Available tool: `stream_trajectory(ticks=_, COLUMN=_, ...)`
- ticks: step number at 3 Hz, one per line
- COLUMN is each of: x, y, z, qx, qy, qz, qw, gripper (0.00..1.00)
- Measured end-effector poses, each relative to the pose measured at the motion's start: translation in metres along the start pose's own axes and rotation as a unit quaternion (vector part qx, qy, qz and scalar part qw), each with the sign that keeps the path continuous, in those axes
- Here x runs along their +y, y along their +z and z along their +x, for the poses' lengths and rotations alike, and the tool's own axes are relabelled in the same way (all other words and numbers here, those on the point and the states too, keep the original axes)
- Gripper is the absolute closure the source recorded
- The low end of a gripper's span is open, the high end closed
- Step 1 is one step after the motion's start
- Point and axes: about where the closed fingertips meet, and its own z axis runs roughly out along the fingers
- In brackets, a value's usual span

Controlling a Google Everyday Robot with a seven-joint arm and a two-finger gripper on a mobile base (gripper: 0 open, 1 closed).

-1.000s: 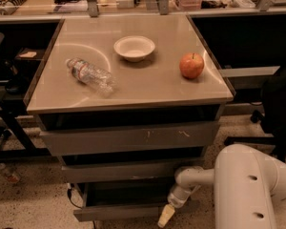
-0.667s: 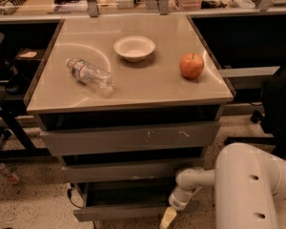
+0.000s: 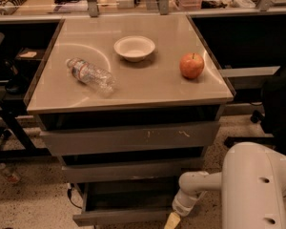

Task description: Open bottom drawer

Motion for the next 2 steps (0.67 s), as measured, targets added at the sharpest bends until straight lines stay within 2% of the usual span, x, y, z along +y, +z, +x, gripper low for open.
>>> stream_trajectory(ticks=1, x=0.0047, y=-0.0012, z=0.0078, qx=0.003, qy=0.005, qz=-0.004, qw=1.0, gripper=0.0)
stream_trajectory(ticks=2, x=0.003, y=0.0024, z=0.0057, qx=0.005, qy=0.003, qz=-0.006, qw=1.0, gripper=0.0)
